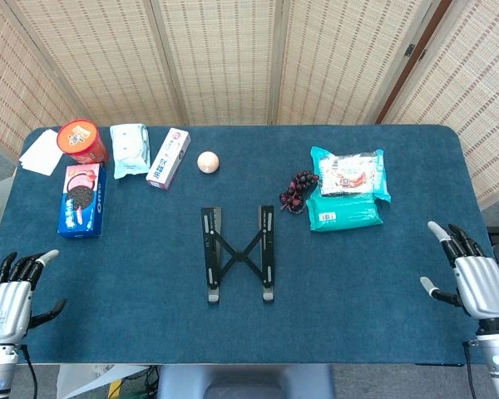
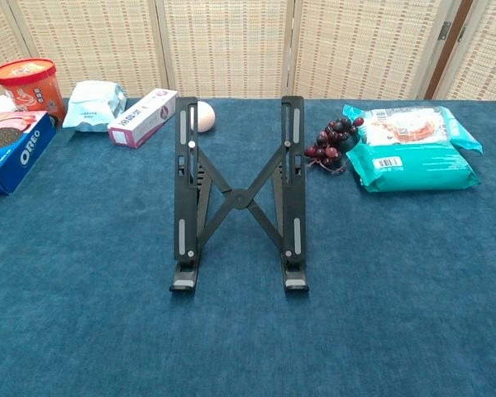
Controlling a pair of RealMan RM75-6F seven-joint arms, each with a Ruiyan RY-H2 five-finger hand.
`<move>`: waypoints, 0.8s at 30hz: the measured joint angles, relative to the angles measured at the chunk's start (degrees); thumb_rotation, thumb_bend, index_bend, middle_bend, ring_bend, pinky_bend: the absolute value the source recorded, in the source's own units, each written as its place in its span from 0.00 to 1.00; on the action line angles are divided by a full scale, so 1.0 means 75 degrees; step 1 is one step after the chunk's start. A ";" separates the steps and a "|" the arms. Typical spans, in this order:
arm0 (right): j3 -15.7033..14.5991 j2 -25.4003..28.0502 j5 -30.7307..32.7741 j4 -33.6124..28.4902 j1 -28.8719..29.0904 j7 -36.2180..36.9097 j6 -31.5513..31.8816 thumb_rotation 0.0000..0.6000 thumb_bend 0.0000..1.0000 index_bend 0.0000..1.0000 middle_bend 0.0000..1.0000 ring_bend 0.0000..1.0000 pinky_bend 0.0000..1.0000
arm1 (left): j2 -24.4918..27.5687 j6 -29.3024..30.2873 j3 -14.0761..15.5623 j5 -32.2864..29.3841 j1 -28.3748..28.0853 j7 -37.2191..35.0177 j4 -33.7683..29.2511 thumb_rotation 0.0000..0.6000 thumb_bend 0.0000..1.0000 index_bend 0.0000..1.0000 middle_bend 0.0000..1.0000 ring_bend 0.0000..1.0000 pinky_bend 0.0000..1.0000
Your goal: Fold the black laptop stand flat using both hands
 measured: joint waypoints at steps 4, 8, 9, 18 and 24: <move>0.0002 0.0008 0.0008 0.0001 0.0017 0.0003 -0.0034 1.00 0.17 0.01 0.16 0.08 0.18 | 0.0004 -0.0011 0.0006 -0.0009 0.0004 -0.0007 0.0004 1.00 0.19 0.17 0.21 0.17 0.06; 0.0028 0.0047 -0.0034 -0.0009 0.0070 0.0075 -0.0071 1.00 0.17 0.01 0.16 0.08 0.18 | 0.0027 0.0007 0.0028 0.0059 0.0013 -0.0023 0.0003 1.00 0.19 0.17 0.21 0.17 0.06; 0.0050 0.0057 -0.0056 -0.0011 0.0092 0.0103 -0.0070 1.00 0.17 0.01 0.16 0.08 0.18 | 0.0037 0.0012 0.0034 0.0061 0.0019 -0.0033 0.0003 1.00 0.19 0.17 0.21 0.17 0.06; 0.0258 0.0148 -0.0090 -0.0130 0.0464 0.0489 -0.0418 1.00 0.16 0.01 0.16 0.08 0.18 | 0.0059 0.0027 0.0050 0.0145 0.0031 -0.0141 0.0013 1.00 0.19 0.17 0.21 0.17 0.06; 0.0442 0.0282 -0.0117 -0.0309 0.0916 0.1553 -0.1013 1.00 0.17 0.00 0.16 0.08 0.18 | 0.0059 -0.0004 0.0092 0.0255 0.0019 -0.0223 0.0050 1.00 0.19 0.17 0.21 0.17 0.06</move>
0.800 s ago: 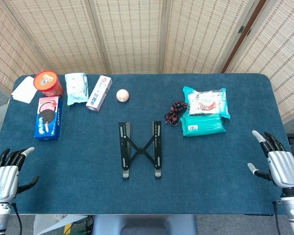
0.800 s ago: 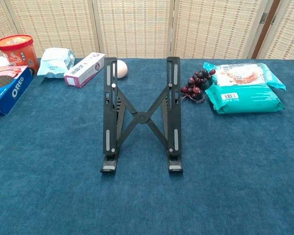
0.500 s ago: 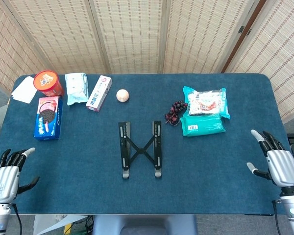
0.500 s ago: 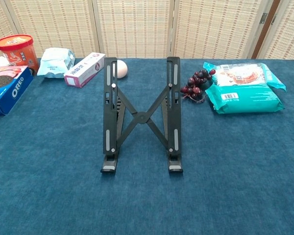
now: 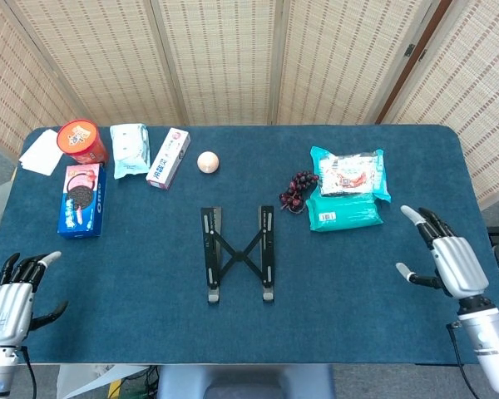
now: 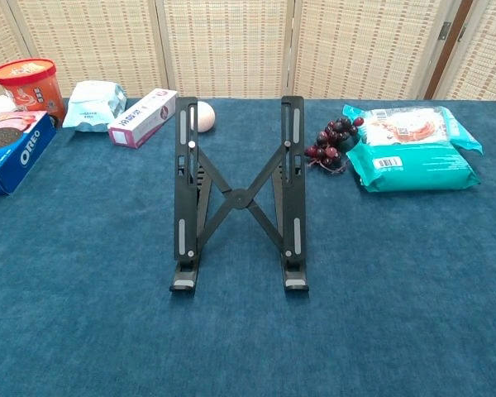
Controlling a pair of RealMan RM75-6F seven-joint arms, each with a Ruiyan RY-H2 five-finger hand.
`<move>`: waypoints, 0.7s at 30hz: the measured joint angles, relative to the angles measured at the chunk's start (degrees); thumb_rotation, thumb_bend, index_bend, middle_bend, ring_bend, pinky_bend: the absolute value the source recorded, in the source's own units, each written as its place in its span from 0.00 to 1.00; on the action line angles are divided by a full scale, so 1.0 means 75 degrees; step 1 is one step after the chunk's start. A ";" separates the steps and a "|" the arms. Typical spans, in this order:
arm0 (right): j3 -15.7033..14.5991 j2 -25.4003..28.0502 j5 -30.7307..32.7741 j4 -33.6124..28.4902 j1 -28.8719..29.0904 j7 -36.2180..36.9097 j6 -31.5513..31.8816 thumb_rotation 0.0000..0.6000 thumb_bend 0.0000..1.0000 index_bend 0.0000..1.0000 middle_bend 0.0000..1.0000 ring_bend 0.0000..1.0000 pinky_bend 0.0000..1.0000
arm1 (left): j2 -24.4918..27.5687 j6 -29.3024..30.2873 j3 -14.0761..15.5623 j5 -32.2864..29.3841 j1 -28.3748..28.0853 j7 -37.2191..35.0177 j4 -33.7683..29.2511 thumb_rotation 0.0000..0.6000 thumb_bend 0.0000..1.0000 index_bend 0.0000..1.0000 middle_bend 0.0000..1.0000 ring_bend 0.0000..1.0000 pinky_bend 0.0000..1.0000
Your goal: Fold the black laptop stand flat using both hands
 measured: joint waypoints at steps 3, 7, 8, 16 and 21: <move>0.0091 0.0046 -0.0035 -0.0046 0.0287 0.0730 -0.0381 1.00 0.17 0.00 0.13 0.05 0.18 | 0.0004 -0.0040 0.0013 0.0013 -0.0016 -0.0022 0.0004 1.00 0.19 0.17 0.21 0.17 0.06; 0.0215 0.0057 -0.0102 -0.0060 0.0768 0.2027 -0.1016 1.00 0.17 0.00 0.09 0.01 0.18 | 0.0010 -0.0068 0.0017 0.0025 -0.0031 -0.0048 0.0003 1.00 0.19 0.17 0.21 0.17 0.06; 0.0242 0.0042 -0.0115 -0.0048 0.0872 0.2327 -0.1136 1.00 0.18 0.00 0.09 0.01 0.18 | 0.0013 -0.0074 0.0015 0.0022 -0.0034 -0.0054 -0.0001 1.00 0.19 0.17 0.21 0.17 0.06; 0.0495 -0.0477 -0.0143 0.0421 0.1868 0.4832 -0.2129 1.00 0.19 0.00 0.08 0.00 0.18 | 0.0026 -0.0112 -0.0026 0.0009 -0.0079 -0.0104 -0.0019 1.00 0.19 0.17 0.21 0.17 0.06; 0.0615 -0.1048 -0.0004 0.0948 0.2453 0.5626 -0.2654 1.00 0.12 0.00 0.07 0.00 0.17 | 0.0030 -0.0181 -0.0022 0.0015 -0.0114 -0.0127 0.0009 1.00 0.19 0.17 0.21 0.17 0.06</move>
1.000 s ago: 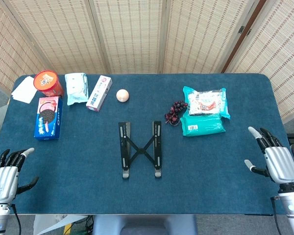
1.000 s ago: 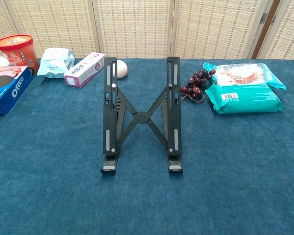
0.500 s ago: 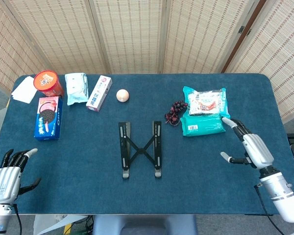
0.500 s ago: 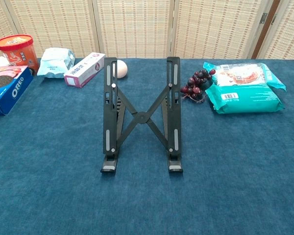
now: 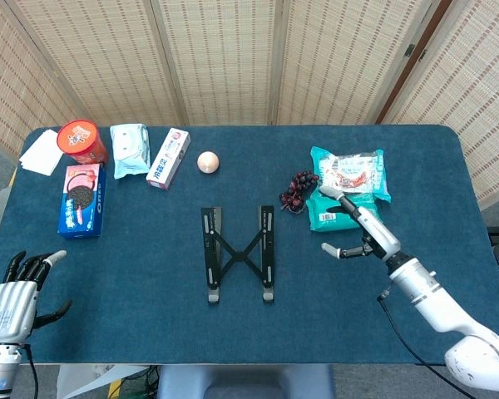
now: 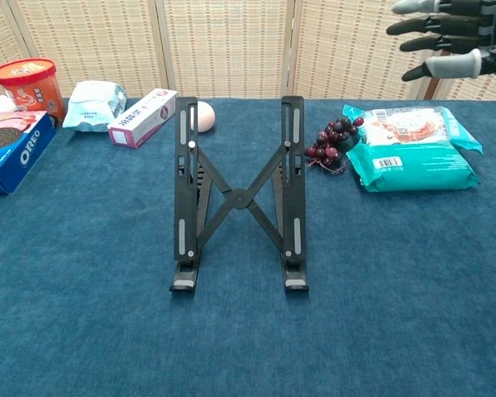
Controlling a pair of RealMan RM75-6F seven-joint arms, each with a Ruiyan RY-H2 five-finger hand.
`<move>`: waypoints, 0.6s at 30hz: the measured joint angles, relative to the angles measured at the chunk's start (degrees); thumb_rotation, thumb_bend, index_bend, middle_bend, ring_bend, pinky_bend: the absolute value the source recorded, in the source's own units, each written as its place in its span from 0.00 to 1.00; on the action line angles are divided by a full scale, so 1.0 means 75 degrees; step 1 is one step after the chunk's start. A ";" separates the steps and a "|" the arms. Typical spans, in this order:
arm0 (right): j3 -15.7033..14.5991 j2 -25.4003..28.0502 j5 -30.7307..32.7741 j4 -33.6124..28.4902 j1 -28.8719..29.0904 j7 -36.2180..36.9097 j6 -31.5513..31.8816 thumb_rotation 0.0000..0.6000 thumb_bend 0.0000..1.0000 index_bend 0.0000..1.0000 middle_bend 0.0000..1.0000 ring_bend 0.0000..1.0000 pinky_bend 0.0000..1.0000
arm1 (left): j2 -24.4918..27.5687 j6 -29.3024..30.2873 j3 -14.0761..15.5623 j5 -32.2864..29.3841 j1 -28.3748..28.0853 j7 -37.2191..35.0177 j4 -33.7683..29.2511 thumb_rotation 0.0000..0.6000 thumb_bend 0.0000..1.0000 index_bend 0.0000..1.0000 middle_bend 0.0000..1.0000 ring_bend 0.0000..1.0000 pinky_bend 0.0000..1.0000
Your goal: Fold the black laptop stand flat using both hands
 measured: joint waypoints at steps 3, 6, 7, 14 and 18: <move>0.0055 -0.0340 0.0148 0.0300 0.0223 0.0076 -0.0185 1.00 0.10 0.00 0.07 0.00 0.16 | 0.0004 -0.0053 -0.0004 -0.0016 -0.0033 -0.0018 0.0013 1.00 0.19 0.17 0.21 0.17 0.06; 0.0116 -0.0644 0.0290 0.0547 0.0436 0.0161 -0.0367 1.00 0.09 0.00 0.07 0.00 0.16 | -0.0009 -0.0062 -0.0017 -0.0016 -0.0052 -0.0032 0.0020 1.00 0.19 0.17 0.21 0.17 0.06; 0.0135 -0.0731 0.0330 0.0619 0.0488 0.0193 -0.0419 1.00 0.08 0.00 0.07 0.00 0.16 | -0.0014 -0.0063 -0.0017 -0.0013 -0.0055 -0.0033 0.0022 1.00 0.19 0.17 0.21 0.17 0.06; 0.0280 -0.1402 0.0485 0.1106 0.0997 0.0641 -0.0811 1.00 0.04 0.00 0.07 0.00 0.16 | -0.0003 -0.0042 0.0000 -0.0028 -0.0035 -0.0033 0.0013 1.00 0.19 0.17 0.21 0.17 0.06; 0.0342 -0.1699 0.0545 0.1336 0.1196 0.0813 -0.0949 1.00 0.03 0.00 0.07 0.00 0.16 | 0.0013 -0.0027 0.0009 -0.0040 -0.0019 -0.0038 0.0010 1.00 0.19 0.17 0.21 0.17 0.06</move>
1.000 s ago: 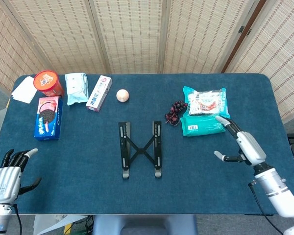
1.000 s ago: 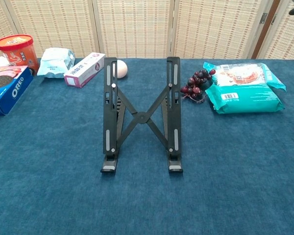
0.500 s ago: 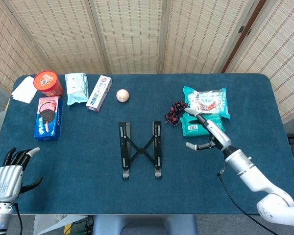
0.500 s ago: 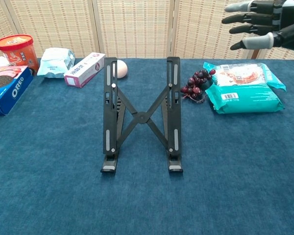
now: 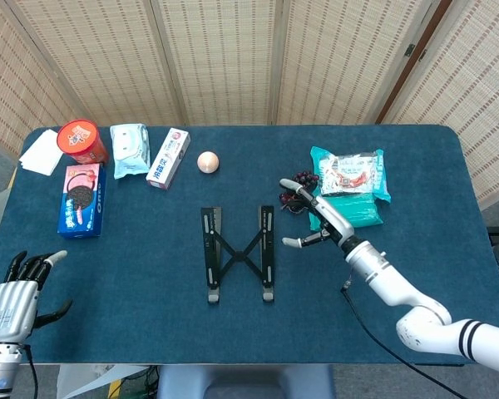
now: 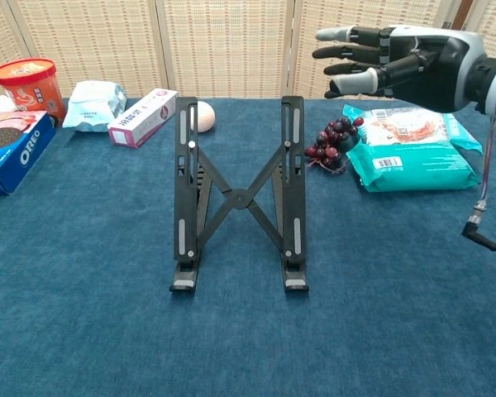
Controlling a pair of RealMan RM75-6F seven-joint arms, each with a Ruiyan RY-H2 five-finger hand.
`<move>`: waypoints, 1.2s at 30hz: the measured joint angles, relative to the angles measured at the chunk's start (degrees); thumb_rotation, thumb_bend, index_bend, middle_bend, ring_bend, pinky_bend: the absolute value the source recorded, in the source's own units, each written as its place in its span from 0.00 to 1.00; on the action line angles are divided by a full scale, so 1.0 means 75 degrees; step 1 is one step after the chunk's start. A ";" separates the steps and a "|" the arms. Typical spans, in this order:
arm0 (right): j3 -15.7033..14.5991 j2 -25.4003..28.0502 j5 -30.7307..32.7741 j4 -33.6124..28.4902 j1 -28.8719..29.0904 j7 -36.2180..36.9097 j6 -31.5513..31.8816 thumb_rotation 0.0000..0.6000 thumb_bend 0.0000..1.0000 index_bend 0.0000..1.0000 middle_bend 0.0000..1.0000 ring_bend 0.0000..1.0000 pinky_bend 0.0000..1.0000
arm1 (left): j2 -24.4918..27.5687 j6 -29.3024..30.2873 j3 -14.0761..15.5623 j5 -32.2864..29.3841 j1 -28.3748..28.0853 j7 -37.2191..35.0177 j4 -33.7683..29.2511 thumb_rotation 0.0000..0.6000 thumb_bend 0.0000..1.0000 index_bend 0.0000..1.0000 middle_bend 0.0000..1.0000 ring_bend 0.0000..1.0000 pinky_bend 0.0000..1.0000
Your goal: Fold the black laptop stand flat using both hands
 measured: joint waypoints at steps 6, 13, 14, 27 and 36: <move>0.0055 -0.0439 0.0042 0.0407 0.0282 0.0297 -0.0176 1.00 0.03 0.00 0.07 0.00 0.16 | 0.0006 -0.0011 -0.0002 -0.0035 0.0001 -0.0011 0.0007 1.00 0.19 0.17 0.21 0.17 0.06; 0.0099 -0.0859 0.0064 0.0839 0.0513 0.0729 -0.0308 1.00 0.03 0.00 0.08 0.00 0.16 | 0.0019 -0.0031 -0.0009 -0.0083 -0.0002 -0.0032 0.0032 1.00 0.19 0.17 0.21 0.17 0.06; 0.0102 -0.0919 0.0063 0.0913 0.0546 0.0796 -0.0330 1.00 0.03 0.00 0.08 0.00 0.16 | 0.0021 -0.0034 -0.0012 -0.0092 -0.0003 -0.0035 0.0037 1.00 0.19 0.17 0.21 0.17 0.06; 0.0097 -0.1467 -0.0086 0.1428 0.0835 0.2097 -0.0501 1.00 0.08 0.00 0.16 0.01 0.16 | 0.0041 -0.0018 -0.0012 -0.0136 0.0015 -0.0020 0.0018 1.00 0.19 0.17 0.21 0.17 0.06; -0.0160 -0.1243 -0.0668 0.1094 0.0706 0.3149 -0.0022 1.00 0.09 0.00 0.19 0.03 0.17 | 0.0082 0.0016 0.0007 -0.0116 0.0044 -0.0041 -0.0015 1.00 0.19 0.17 0.21 0.17 0.06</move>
